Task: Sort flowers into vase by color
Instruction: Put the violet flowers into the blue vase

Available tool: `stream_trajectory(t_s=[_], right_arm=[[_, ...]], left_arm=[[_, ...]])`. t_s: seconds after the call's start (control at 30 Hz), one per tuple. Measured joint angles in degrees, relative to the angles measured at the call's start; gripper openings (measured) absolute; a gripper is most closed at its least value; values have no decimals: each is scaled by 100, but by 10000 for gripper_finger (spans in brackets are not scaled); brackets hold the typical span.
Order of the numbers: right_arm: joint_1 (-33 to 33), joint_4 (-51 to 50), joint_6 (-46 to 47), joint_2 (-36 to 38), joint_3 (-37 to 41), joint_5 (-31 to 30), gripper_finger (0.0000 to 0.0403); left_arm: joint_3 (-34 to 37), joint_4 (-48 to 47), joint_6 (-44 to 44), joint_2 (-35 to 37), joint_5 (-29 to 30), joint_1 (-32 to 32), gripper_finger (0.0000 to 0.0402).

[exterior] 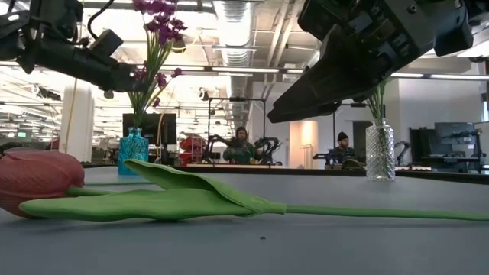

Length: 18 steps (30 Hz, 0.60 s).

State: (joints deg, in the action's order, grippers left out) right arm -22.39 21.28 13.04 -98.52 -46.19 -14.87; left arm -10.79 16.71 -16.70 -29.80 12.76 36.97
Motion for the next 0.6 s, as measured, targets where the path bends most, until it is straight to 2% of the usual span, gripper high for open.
stream_trajectory(t_s=[0.37, 0.6], right_arm=[[11, 33, 3, 1, 0, 0, 223], [4, 74, 4, 2, 0, 0, 223]], left_arm=[[0, -585, 675, -17, 447, -1, 0], [0, -908, 851, -17, 443, -2, 0]])
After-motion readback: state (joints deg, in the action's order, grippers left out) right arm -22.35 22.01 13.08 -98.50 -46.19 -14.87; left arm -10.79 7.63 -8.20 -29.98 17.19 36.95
